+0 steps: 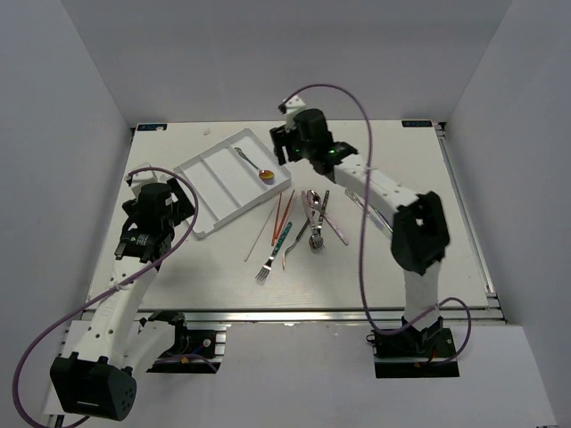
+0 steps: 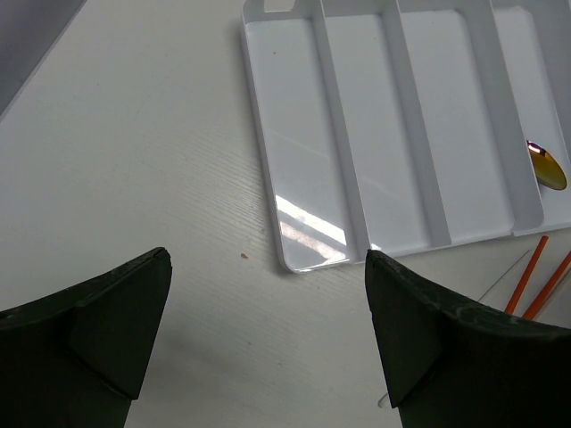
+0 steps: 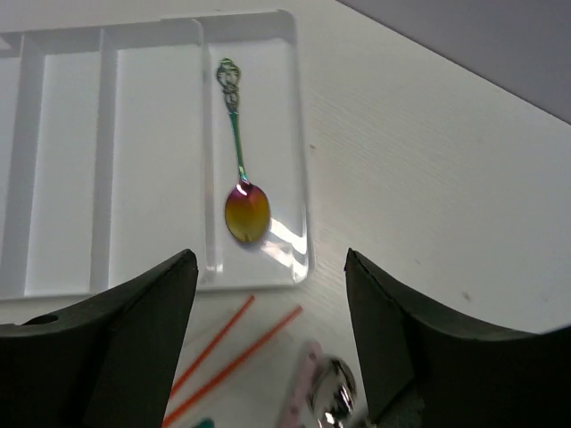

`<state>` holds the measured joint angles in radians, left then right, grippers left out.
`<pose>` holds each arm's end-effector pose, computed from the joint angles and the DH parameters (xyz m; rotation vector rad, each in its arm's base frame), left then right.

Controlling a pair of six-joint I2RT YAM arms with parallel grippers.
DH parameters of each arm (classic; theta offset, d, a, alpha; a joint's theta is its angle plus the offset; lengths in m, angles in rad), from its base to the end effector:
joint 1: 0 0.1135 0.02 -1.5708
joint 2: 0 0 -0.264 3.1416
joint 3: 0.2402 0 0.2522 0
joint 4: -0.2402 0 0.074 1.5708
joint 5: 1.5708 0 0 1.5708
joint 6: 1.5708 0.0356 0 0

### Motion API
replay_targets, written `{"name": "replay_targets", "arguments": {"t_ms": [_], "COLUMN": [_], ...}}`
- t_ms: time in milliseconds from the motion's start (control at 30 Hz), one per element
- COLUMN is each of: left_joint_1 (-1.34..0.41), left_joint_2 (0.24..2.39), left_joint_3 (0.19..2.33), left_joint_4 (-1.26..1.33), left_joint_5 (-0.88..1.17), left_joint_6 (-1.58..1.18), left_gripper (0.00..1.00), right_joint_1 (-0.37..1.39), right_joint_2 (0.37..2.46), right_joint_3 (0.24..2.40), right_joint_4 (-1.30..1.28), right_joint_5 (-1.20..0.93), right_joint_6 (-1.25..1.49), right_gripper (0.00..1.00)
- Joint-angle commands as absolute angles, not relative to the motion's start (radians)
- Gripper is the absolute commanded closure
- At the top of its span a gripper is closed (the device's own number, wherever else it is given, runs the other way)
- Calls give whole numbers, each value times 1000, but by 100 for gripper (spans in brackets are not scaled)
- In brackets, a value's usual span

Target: Sort the eating utensils into containers

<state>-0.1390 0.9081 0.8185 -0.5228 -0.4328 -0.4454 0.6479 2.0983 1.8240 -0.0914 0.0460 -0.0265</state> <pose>0.1941 -0.0121 0.2983 -0.5598 2.0473 0.1283 0.4055 0.3048 0.2938 -0.6172 1.8538 0.3680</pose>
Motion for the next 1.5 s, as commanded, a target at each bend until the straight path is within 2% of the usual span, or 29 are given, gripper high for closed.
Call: {"name": "replay_targets", "arguments": {"t_ms": [0,33,133,200,267,333,467,700,867,1067,1333,1400,1467], "left_joint_1": [-130,-132,-130,-130,-130,-130,-130,-130,-130,-130,-130,-130,-129], "left_joint_2": [896,900,905,908,907,905,908,922,925,933,933,931,931], "left_joint_3": [844,844,847,847,847,844,842,844,842,841,841,842,842], "left_joint_4": [-511,-511,-512,-512,-512,-511,-511,-506,-505,-503,-503,-503,-503], "left_joint_5": [-425,-423,-420,-419,-419,-419,-416,-393,-388,-377,-371,-370,-371], "left_joint_6": [-442,-442,-442,-442,-442,-442,-442,-442,-440,-439,-437,-437,-437], "left_gripper": [2,2,2,2,2,2,2,2,2,2,2,2,2], "right_joint_1": [623,617,612,612,612,612,609,586,539,525,525,525,523], "right_joint_2": [1879,1824,1705,1662,1644,1676,1697,1657,1713,1781,1830,1838,1851], "right_joint_3": [1697,1627,1407,1318,1259,1262,1214,1054,1054,1068,1080,1083,1094], "right_joint_4": [-304,-352,-357,-309,-262,-287,-291,-170,-146,-109,-117,-123,-153], "right_joint_5": [275,323,373,388,396,391,356,197,120,68,97,110,162], "right_joint_6": [134,272,402,419,414,391,304,149,84,41,52,49,52], "right_gripper": [27,31,37,42,57,62,56,58,60,58,56,58,67]}}
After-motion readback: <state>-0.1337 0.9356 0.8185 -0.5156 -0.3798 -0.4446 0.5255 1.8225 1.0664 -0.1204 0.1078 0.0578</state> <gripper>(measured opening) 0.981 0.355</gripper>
